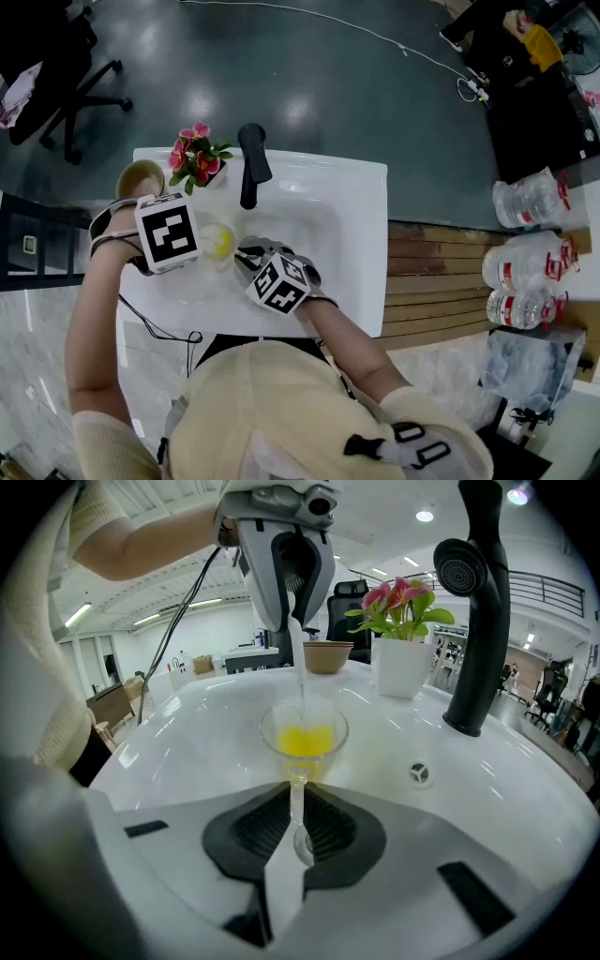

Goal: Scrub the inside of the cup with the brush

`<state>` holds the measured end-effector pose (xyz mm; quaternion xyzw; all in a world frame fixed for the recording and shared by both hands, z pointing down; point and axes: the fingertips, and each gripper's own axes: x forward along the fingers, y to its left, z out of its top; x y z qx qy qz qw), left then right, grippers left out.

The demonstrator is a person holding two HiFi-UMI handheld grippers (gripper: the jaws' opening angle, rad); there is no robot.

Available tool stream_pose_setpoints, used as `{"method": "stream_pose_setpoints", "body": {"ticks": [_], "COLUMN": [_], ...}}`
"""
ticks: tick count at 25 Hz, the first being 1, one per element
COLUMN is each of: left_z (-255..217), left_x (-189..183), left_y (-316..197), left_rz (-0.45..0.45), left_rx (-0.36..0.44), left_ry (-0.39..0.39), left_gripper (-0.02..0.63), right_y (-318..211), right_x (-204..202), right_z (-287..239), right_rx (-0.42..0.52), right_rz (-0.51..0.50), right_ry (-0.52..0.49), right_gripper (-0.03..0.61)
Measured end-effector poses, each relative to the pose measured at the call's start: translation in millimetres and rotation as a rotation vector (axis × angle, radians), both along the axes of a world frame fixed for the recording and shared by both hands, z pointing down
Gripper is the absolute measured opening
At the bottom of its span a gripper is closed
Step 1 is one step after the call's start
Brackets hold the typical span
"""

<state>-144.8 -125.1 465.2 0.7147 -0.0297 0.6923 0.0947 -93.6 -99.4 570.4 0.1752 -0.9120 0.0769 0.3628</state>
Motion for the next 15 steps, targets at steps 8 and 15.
{"method": "stream_pose_setpoints", "body": {"ticks": [8, 15], "left_z": [4, 11], "left_x": [-21, -28], "left_y": [3, 26], "left_rz": [-0.166, -0.301], "left_rx": [0.003, 0.113], "left_ry": [0.137, 0.235], "left_gripper": [0.044, 0.044], "right_y": [-2, -2], "right_x": [0, 1], "right_z": [0, 1], "right_rx": [-0.004, -0.006], "right_rz": [0.010, 0.015], "right_ry": [0.005, 0.008], "right_gripper": [0.051, 0.051]}}
